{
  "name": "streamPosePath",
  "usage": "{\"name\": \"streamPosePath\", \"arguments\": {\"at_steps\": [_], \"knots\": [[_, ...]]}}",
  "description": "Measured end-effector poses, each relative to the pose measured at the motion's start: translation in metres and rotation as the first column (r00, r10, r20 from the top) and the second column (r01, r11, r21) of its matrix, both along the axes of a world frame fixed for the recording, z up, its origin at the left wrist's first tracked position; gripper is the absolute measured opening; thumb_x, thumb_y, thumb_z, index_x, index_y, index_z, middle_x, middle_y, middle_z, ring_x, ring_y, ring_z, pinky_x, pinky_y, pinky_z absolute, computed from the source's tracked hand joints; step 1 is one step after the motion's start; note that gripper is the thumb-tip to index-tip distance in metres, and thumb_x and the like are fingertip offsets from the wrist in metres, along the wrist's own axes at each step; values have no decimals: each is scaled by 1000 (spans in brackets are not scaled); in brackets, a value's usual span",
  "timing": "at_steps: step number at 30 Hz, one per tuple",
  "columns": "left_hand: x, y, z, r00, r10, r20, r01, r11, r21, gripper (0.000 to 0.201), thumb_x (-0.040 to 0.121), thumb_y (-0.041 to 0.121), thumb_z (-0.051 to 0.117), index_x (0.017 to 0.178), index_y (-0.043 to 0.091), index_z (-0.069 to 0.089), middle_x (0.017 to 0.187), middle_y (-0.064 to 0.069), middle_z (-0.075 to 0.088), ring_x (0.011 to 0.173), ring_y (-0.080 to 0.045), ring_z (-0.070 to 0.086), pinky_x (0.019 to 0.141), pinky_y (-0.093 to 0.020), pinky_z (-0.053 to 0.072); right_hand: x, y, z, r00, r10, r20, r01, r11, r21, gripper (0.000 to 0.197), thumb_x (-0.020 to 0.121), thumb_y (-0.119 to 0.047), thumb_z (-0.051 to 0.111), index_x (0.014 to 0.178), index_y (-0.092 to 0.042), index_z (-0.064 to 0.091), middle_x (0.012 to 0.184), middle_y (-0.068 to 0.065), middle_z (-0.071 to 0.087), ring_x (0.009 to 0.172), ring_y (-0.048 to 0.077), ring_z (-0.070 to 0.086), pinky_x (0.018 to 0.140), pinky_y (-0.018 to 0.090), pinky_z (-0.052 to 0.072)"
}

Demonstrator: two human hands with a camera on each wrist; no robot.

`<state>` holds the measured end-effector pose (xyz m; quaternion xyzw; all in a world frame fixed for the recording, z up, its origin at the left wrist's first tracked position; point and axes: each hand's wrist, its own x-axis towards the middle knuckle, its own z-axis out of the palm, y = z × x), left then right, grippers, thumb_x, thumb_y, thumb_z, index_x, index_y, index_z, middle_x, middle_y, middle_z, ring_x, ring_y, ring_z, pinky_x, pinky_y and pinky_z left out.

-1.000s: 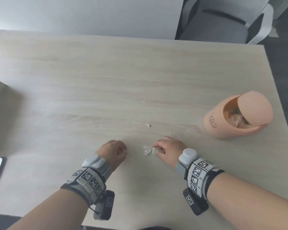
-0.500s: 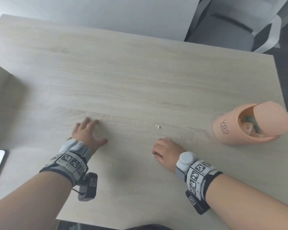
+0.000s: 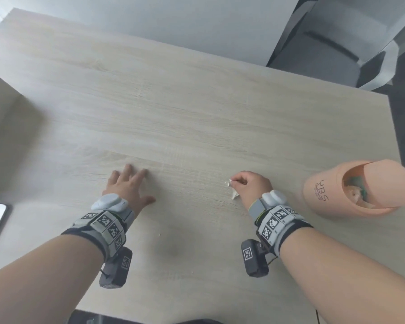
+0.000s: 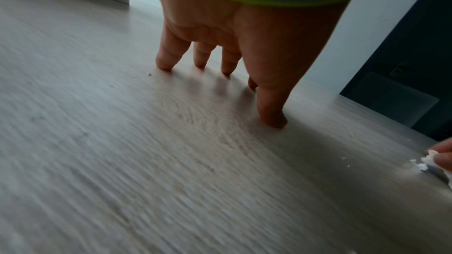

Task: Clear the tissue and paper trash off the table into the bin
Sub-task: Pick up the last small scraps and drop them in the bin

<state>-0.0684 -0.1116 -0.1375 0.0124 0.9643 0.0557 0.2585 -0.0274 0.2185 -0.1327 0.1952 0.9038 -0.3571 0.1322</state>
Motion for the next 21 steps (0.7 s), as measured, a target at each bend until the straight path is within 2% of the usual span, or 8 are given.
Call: {"name": "streamPosePath", "arguments": {"at_steps": [4, 8, 11, 13, 16, 21], "knots": [[-1, -2, -2, 1000, -5, 23, 5, 1000, -8, 84, 78, 66, 65, 146, 47, 19, 165, 0, 9, 149, -34, 9, 113, -57, 34, -3, -8, 2, 992, 105, 72, -109, 992, 61, 10, 88, -39, 64, 88, -32, 72, 88, -16, 68, 81, 6, 63, 79, 30, 53], [-3, 1, -1, 1000, -7, 24, 7, 1000, -3, 83, 78, 66, 65, 144, 48, 19, 165, -1, 9, 149, -35, 9, 113, -58, 34, -4, -14, 6, 941, 309, 138, -332, 922, 201, 14, 93, -29, 54, 94, -26, 68, 96, -11, 54, 94, 17, 60, 74, 27, 42], [-2, -5, -3, 998, 23, 64, -22, 1000, -18, 85, 78, 66, 65, 146, 49, 17, 165, 0, 6, 150, -36, 6, 114, -59, 32, 2, -49, 6, 807, 565, 170, -586, 802, 118, 16, 93, -26, 52, 98, -24, 67, 102, -7, 58, 103, 18, 57, 80, 28, 41], [-4, -3, -6, 998, 0, 63, 1, 1000, -17, 86, 77, 67, 65, 146, 49, 16, 165, 0, 5, 149, -36, 7, 113, -59, 32, 12, -74, 7, 709, 694, 126, -702, 711, 36, 18, 94, -25, 54, 101, -23, 70, 107, -5, 63, 107, 16, 57, 84, 27, 41], [-6, -5, -10, 999, -21, 46, 21, 1000, -10, 85, 76, 68, 63, 144, 49, 15, 163, 0, 6, 146, -35, 10, 110, -59, 35, 23, -112, 4, 656, 754, 46, -753, 657, -26, 18, 93, -27, 58, 103, -24, 73, 109, -2, 66, 108, 17, 57, 90, 31, 44], [-5, -7, -15, 999, -28, 19, 28, 1000, 1, 84, 74, 69, 62, 142, 49, 16, 162, 2, 9, 145, -34, 12, 109, -59, 36, 29, -147, -2, 582, 805, 119, -809, 587, -14, 22, 94, -37, 53, 106, -31, 70, 112, -6, 62, 110, 18, 56, 89, 37, 47]]}}
